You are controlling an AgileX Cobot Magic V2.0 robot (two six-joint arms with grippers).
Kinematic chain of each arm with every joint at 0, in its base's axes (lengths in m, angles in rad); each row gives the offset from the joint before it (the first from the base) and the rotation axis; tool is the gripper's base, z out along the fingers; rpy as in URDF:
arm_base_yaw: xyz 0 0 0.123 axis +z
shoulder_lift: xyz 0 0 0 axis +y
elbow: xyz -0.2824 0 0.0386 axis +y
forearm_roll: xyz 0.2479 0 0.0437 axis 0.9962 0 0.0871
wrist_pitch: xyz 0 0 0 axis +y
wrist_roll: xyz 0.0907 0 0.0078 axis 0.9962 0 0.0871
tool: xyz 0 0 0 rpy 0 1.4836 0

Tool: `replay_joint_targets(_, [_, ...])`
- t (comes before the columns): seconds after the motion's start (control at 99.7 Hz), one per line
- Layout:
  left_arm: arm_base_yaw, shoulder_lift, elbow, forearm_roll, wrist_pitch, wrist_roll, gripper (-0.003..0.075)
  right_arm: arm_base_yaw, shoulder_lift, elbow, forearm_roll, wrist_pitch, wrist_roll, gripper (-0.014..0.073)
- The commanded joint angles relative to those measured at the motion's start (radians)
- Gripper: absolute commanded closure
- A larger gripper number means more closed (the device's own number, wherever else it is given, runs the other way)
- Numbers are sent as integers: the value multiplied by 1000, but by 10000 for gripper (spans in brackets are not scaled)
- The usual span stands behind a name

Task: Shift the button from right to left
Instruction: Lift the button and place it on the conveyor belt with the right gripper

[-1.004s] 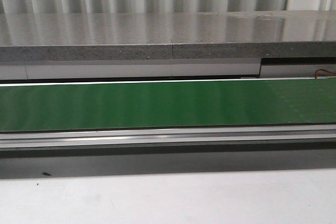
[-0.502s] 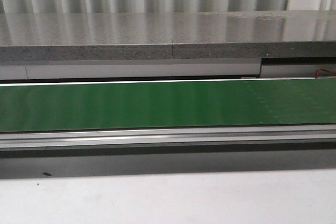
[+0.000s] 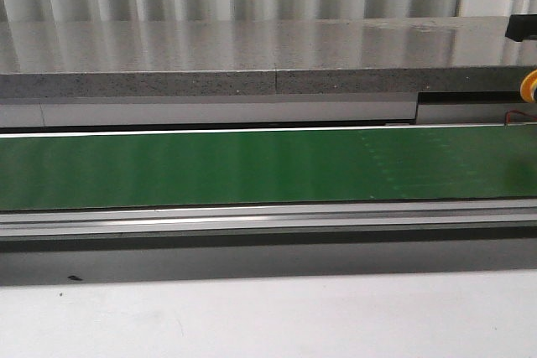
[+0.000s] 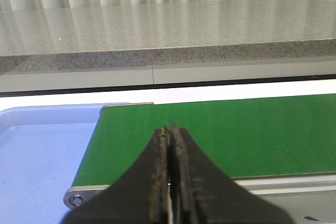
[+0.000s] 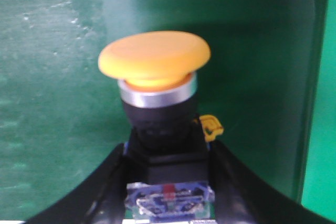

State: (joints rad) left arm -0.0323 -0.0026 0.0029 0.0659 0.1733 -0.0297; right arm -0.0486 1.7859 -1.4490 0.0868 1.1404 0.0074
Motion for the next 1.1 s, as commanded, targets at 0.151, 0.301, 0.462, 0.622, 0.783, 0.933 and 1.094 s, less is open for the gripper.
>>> replay_joint_targets(0.151, [-5, -33, 39, -4, -80, -7, 741, -1, -60, -32, 10, -43, 1, -27])
replay_joint_targets(0.301, [-5, -33, 39, -4, -80, -7, 741, 6, -110, -32, 16, -67, -2, -17])
replay_joint_targets(0.462, [-5, -33, 39, -4, -80, -7, 741, 30, -189, -19, 16, -69, -33, -17])
replay_joint_targets(0.622, [-5, -33, 39, -4, -80, -7, 741, 71, -296, 41, 16, -105, -49, 134])
replay_joint_targets(0.783, [-5, -33, 39, -4, -80, -7, 741, 123, -418, 155, 16, -164, -49, 495])
replay_joint_targets(0.933, [-5, -33, 39, -4, -80, -7, 741, 153, -538, 278, 16, -240, -49, 658])
replay_joint_targets(1.094, [-5, -33, 39, -4, -80, -7, 741, 156, -666, 393, 14, -275, -49, 661])
